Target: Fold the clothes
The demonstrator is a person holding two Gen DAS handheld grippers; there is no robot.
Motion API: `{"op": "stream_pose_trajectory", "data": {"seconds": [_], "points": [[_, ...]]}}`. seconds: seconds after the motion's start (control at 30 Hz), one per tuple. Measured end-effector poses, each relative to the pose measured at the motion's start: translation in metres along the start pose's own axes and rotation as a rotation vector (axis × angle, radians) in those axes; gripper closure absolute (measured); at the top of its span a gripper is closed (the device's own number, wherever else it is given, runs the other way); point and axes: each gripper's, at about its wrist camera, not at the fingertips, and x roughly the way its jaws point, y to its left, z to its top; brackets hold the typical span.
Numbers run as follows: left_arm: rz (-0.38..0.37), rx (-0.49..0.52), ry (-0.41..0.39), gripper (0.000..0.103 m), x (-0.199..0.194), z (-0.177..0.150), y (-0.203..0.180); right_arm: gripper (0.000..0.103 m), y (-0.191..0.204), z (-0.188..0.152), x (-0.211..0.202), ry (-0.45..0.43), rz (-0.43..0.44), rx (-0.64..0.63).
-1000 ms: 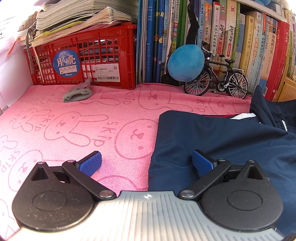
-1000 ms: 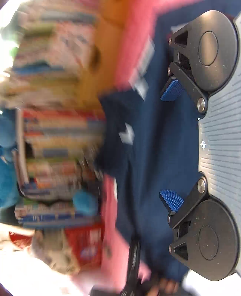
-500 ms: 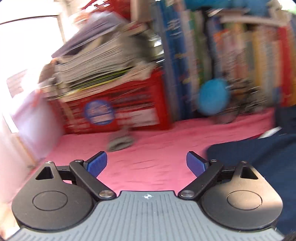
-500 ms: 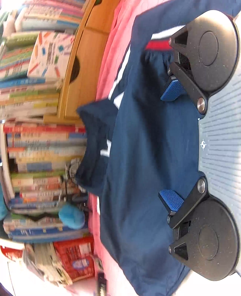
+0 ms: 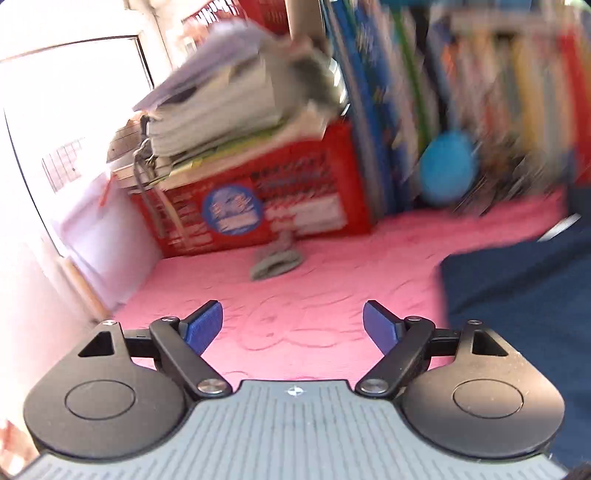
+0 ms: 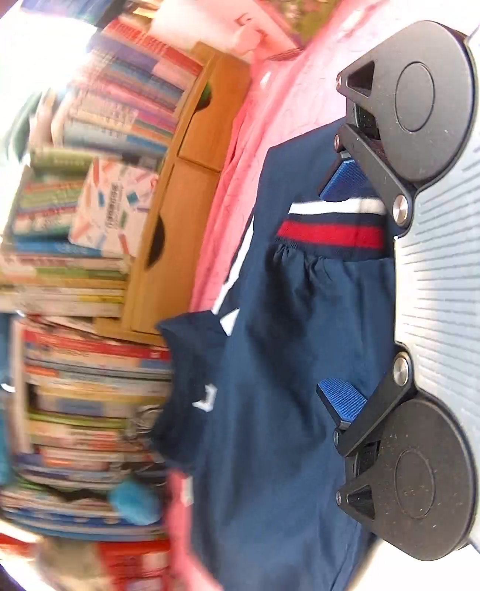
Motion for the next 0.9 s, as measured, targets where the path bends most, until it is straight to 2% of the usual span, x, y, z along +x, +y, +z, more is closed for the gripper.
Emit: {"op": "stream_pose_trajectory", "data": {"seconds": [0.1, 0.17, 0.2, 0.27, 0.37, 0.43, 0.5, 0.57, 0.73, 0.8, 0.83, 0.9], "points": [[-0.227, -0.026, -0.066, 0.008, -0.054, -0.006, -0.006, 0.000, 0.004, -0.007, -0.018, -0.027, 0.122, 0.019], [-0.339, 0.007, -0.045, 0.007, -0.067, -0.012, -0.024, 0.000, 0.017, -0.009, -0.021, -0.030, 0.212, -0.007], [-0.365, 0.028, -0.026, 0.007, -0.069, -0.015, -0.034, 0.000, 0.026, -0.009, -0.020, -0.024, 0.251, -0.026], [-0.315, 0.077, 0.017, 0.008, -0.061, -0.024, -0.049, 0.000, 0.037, -0.009, -0.017, -0.002, 0.293, -0.052], [-0.219, 0.115, 0.086, 0.010, -0.044, -0.039, -0.058, 0.000, 0.044, -0.011, -0.016, 0.032, 0.250, -0.082], [-0.182, 0.057, 0.118, 0.007, -0.036, -0.043, -0.044, 0.000, 0.032, -0.015, -0.012, 0.053, 0.172, -0.044], [-0.170, -0.014, 0.147, 0.005, -0.032, -0.045, -0.028, 0.000, 0.016, -0.017, -0.012, 0.074, 0.142, 0.020], [-0.181, -0.032, 0.155, 0.004, -0.032, -0.046, -0.022, 0.000, 0.007, -0.017, -0.016, 0.082, 0.249, 0.075], [-0.110, 0.075, 0.112, 0.004, -0.041, -0.045, -0.038, 0.000, -0.015, -0.017, -0.026, 0.103, 0.517, 0.215], [-0.093, 0.102, 0.101, 0.004, -0.041, -0.044, -0.042, 0.000, -0.017, -0.012, -0.027, 0.086, 0.613, 0.277], [-0.087, 0.111, 0.098, 0.004, -0.040, -0.044, -0.043, 0.000, -0.013, -0.008, -0.027, 0.073, 0.590, 0.283], [-0.089, 0.104, 0.103, 0.002, -0.038, -0.042, -0.041, 0.000, -0.005, -0.004, -0.019, 0.069, 0.413, 0.223]]}}
